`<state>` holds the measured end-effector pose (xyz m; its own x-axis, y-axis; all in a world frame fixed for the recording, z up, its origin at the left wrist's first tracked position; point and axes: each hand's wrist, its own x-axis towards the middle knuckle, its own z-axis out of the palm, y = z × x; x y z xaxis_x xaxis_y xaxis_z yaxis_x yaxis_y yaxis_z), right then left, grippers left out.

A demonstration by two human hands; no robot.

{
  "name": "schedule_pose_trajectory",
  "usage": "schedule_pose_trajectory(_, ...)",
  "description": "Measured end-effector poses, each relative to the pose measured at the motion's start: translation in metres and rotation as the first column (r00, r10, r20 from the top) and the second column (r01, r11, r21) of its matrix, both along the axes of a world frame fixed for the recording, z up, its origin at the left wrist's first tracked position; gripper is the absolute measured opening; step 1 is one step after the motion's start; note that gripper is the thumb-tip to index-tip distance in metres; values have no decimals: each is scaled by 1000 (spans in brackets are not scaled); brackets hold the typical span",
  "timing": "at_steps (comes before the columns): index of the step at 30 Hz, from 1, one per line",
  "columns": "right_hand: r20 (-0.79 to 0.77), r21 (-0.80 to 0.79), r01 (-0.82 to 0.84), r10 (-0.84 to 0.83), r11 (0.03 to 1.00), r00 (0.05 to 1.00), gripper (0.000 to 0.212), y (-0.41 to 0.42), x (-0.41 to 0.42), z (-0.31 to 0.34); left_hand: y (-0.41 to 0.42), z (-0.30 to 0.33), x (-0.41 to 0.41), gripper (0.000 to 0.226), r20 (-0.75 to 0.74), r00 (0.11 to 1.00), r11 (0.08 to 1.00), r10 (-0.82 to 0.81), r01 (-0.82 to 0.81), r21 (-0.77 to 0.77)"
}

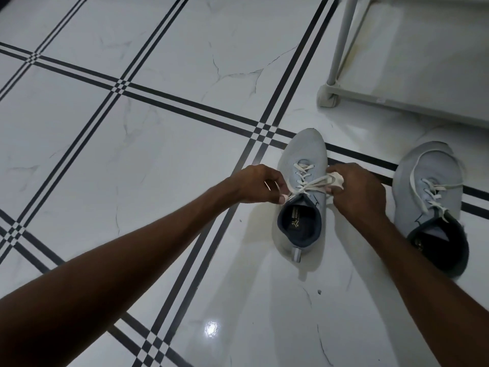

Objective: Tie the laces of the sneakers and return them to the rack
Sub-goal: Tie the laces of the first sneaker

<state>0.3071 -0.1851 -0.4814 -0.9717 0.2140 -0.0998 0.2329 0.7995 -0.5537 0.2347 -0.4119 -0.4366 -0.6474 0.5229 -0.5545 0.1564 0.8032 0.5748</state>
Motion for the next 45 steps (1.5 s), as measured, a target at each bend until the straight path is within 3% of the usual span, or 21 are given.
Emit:
schedule_pose_trajectory(8, 77, 34, -414, 410, 910, 909, 23, -4, -28, 25, 21, 13, 20, 48, -82, 991, 995, 103, -103, 0)
schedule_pose_trajectory(13, 129, 35, -572, 564, 819, 815, 28, 4, -38, 33, 29, 12, 25, 39, -79, 988, 991, 131, -132, -6)
schedule_pose_trajectory(18, 93, 45, -608, 603, 793, 792, 17, 3, -41, 31, 34, 16, 18, 21, -113, 991, 997, 65, -70, -38)
schedule_pose_trajectory(22, 90, 15, -624, 620, 781, 779, 16, 4, -37, 30, 29, 19, 14, 18, -187, 982, 996, 3, -20, -87)
schedule_pose_trajectory(32, 60, -79, -681, 685, 728, 726, 20, 11, -21, 22, 23, 6, 38, 14, -179, 977, 993, 114, -118, -11)
schedule_pose_trajectory(38, 82, -176, -572, 591, 801, 802, 11, 7, -21, 23, 25, 6, 36, 11, -190, 970, 987, 154, -161, -23)
schedule_pose_trajectory(45, 117, -332, -478, 538, 813, 835, 13, 13, -22, 28, 26, 8, 32, 5, -193, 974, 991, 121, -129, -30)
